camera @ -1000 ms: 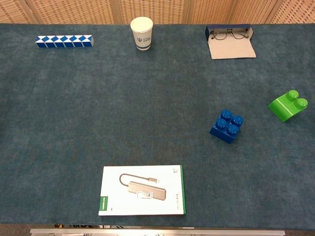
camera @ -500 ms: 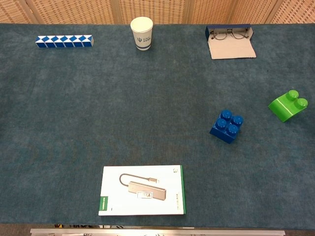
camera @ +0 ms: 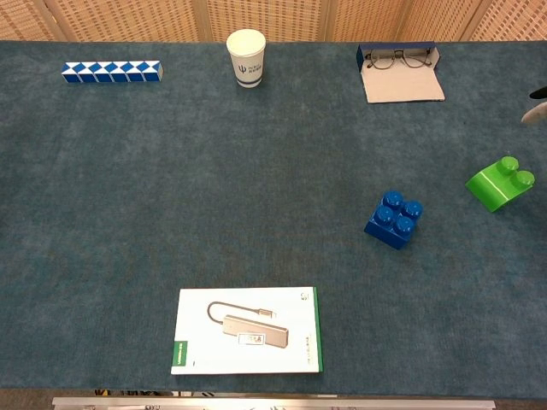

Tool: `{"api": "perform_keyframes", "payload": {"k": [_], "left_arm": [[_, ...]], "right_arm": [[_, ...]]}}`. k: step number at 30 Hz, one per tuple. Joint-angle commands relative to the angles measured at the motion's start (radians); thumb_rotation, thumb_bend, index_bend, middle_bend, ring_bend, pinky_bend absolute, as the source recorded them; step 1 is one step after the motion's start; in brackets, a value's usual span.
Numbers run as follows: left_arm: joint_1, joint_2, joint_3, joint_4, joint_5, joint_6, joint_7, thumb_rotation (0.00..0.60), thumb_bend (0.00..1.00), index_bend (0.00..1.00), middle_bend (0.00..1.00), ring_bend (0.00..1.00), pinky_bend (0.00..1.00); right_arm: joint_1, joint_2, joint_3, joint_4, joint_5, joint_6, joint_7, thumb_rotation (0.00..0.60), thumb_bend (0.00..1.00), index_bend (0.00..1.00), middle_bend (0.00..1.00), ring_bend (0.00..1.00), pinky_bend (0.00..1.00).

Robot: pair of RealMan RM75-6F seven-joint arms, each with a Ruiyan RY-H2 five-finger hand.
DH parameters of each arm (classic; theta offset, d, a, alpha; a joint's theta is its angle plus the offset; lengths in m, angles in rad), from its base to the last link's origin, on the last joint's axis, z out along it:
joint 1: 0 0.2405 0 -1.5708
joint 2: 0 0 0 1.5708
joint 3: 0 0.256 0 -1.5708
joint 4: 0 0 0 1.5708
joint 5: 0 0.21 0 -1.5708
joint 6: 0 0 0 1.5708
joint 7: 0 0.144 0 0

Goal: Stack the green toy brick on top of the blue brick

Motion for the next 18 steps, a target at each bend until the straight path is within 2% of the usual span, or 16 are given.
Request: {"api": "perform_keyframes", "payload": {"k": [1,12,18], "left_arm": [[0.001,0.002,-0.001,-0.002,0.002,0.003,-0.001,0.600,0.08,0.44,0.36,0.26,0.33],[0.006,0.011,-0.003,-0.010,0.005,0.012,-0.014,0.600,0.08,0.44,0.36,0.26,0.33],[0.006,0.012,-0.002,-0.012,0.005,0.009,-0.014,0.600,0.08,0.44,0.36,0.26,0.33]], "right_arm": [[0.035,0.014,0.008,-0.030,0.070,-0.054,-0.079,0.600,0.05,0.18,0.03,0.00,0.11],[0.129,-0.050,0.014,0.037,0.242,-0.184,-0.218,0.600,0.06,0.18,0.03,0.00,0.11],[0.164,-0.099,0.003,0.084,0.310,-0.215,-0.272,0.600,0.06,0.18,0.03,0.00,0.11]]}}
